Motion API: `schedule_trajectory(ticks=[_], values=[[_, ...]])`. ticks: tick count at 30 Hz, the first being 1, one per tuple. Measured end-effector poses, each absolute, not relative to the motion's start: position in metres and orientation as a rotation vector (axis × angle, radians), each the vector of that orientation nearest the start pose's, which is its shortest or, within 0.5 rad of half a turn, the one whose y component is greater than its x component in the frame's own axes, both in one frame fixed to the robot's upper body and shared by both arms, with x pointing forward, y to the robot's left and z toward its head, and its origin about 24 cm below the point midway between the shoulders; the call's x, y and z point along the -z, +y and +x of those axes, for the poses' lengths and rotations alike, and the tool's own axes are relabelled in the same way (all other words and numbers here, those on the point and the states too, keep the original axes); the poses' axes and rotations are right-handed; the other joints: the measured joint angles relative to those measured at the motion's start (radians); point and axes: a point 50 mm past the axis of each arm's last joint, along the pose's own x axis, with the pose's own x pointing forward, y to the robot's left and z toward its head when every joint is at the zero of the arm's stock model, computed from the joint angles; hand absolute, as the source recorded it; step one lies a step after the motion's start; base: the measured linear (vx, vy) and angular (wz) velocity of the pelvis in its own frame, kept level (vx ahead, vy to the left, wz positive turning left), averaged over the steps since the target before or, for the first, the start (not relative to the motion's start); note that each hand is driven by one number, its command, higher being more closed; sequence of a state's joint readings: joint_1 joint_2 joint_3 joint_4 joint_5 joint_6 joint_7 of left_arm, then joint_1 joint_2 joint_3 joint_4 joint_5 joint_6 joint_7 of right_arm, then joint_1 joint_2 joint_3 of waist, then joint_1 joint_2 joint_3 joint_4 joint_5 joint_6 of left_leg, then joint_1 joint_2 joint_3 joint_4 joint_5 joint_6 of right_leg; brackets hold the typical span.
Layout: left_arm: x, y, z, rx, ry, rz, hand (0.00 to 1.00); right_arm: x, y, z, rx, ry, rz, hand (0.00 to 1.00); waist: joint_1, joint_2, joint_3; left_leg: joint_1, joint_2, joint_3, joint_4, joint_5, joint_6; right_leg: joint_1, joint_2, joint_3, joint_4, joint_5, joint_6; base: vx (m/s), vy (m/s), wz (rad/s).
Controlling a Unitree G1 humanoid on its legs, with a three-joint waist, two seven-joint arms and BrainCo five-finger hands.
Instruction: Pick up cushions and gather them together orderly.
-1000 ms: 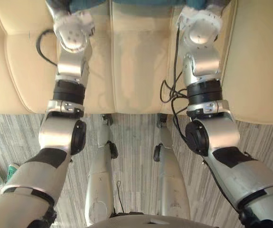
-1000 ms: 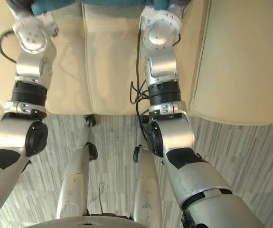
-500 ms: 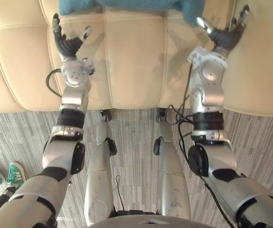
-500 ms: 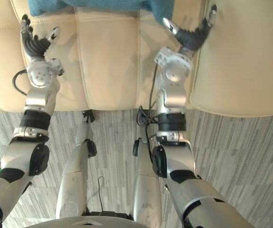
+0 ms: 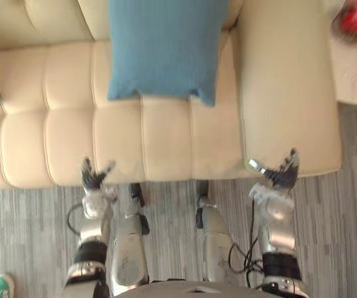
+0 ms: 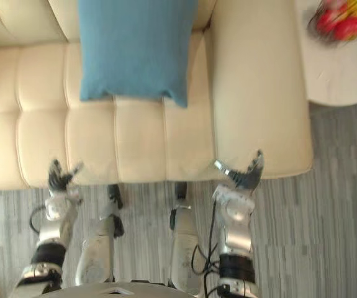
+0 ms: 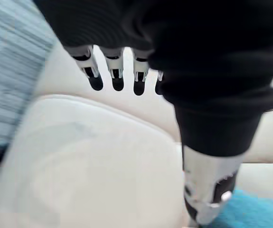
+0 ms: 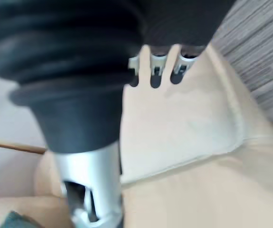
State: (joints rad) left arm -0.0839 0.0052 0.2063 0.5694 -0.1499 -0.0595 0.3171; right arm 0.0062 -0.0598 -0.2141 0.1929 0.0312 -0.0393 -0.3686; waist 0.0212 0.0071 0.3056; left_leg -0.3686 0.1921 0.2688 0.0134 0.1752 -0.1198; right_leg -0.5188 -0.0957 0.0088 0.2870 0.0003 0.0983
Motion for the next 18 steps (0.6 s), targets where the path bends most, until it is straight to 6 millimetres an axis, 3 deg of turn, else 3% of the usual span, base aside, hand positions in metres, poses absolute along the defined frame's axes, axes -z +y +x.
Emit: schedule_trajectory(ticks=[1,5,8,13,18], values=[[0.082,0.202,0.209,-0.536,0.539,-0.130,0.00,0.018,-0.224,0.222,0.548,0.243,-0.045,0.00,0.000,-0.004,-0.027,0.039,0.000,0.004,0.000,-0.013,-0.001,0.046,-0.001,0.000,-0.021,0.000,0.000,0.12,0.014,-0.06],[0.126,0.202,0.151,-0.556,0.791,-0.112,0.00,0.082,-0.200,0.181,0.409,0.552,-0.123,0.00,0.002,-0.007,-0.130,0.133,-0.007,0.007,0.000,-0.048,0.001,0.175,-0.008,-0.012,-0.090,-0.001,0.001,0.12,0.027,0.02],[0.141,0.199,0.126,-0.530,0.908,-0.059,0.00,0.111,-0.188,0.154,0.334,0.717,-0.159,0.00,0.007,-0.010,-0.185,0.201,-0.010,0.013,-0.002,-0.071,-0.002,0.253,-0.013,-0.015,-0.127,-0.003,0.005,0.09,0.020,-0.01],[0.156,0.194,0.098,-0.493,1.039,-0.038,0.00,0.136,-0.189,0.124,0.339,0.890,-0.127,0.00,0.012,-0.012,-0.262,0.294,-0.013,0.039,-0.046,-0.080,-0.006,0.334,-0.009,-0.002,-0.175,-0.003,0.004,0.08,0.006,-0.12],[0.161,0.191,0.089,-0.463,1.090,-0.063,0.00,0.151,-0.201,0.099,0.413,1.030,-0.072,0.00,0.010,-0.014,-0.298,0.362,-0.025,0.046,-0.090,-0.083,-0.016,0.396,-0.009,0.012,-0.222,0.012,0.006,0.09,0.007,-0.09]])
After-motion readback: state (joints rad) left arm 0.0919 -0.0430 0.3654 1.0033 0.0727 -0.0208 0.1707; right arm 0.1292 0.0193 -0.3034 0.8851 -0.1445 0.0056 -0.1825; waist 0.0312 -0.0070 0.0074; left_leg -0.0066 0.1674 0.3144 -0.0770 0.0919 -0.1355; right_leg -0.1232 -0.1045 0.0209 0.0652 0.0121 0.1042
